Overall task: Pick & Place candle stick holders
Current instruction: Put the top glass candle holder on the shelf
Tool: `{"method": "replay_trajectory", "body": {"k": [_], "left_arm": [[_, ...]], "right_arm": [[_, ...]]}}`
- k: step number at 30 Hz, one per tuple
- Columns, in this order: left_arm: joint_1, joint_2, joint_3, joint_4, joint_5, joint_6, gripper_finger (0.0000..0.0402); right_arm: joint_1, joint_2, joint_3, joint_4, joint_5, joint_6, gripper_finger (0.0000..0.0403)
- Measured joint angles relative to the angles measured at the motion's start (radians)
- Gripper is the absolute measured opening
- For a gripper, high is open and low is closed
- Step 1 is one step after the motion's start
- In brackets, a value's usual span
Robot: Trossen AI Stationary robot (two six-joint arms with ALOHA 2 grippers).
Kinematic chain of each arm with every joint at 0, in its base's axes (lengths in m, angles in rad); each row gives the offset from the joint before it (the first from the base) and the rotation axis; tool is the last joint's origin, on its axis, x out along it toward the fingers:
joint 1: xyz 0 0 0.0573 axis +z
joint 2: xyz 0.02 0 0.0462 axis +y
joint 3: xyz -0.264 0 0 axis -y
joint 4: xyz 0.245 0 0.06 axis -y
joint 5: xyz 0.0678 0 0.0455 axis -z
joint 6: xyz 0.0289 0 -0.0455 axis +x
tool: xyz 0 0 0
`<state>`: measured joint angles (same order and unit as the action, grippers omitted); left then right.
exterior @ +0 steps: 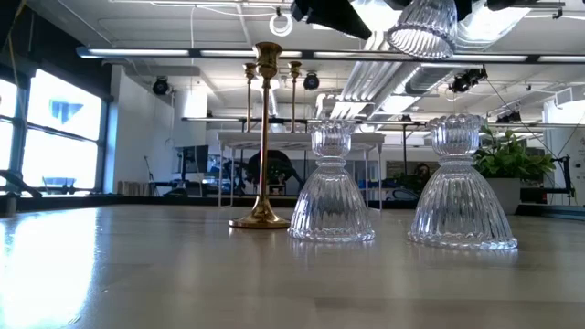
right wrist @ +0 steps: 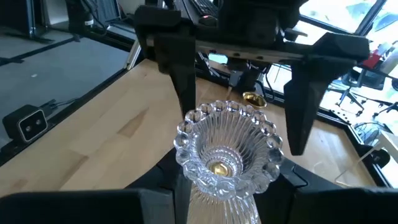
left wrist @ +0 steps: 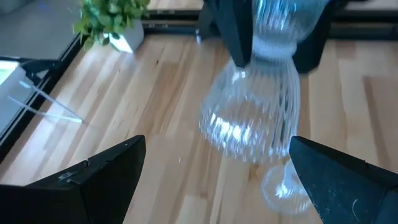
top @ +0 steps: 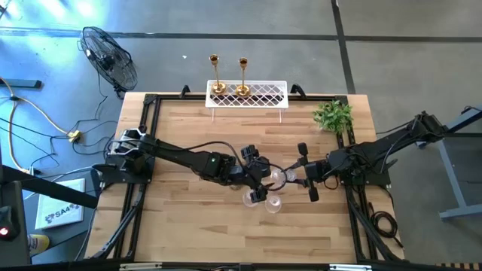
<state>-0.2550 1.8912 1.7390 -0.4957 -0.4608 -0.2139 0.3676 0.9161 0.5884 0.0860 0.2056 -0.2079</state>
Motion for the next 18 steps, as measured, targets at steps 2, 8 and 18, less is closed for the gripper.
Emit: {"method": "replay_trajectory", "body": {"k": [2, 8, 18], "left_arm": [[0.009, 0.0, 0.001, 0.017, 0.035, 0.0, 0.039], [0.013, 0.0, 0.001, 0.088, 0.098, 0.02, 0.039], [0.013, 0.03, 0.001, 0.113, 0.112, 0.077, 0.039]], "right_arm": [[0.0, 0.0, 0.0, -0.001, 0.014, -0.003, 0.012], [0.0, 0.0, 0.0, -0.014, 0.028, -0.007, 0.012], [0.0, 0.001, 0.0, -0.018, 0.028, -0.007, 0.012]]}}
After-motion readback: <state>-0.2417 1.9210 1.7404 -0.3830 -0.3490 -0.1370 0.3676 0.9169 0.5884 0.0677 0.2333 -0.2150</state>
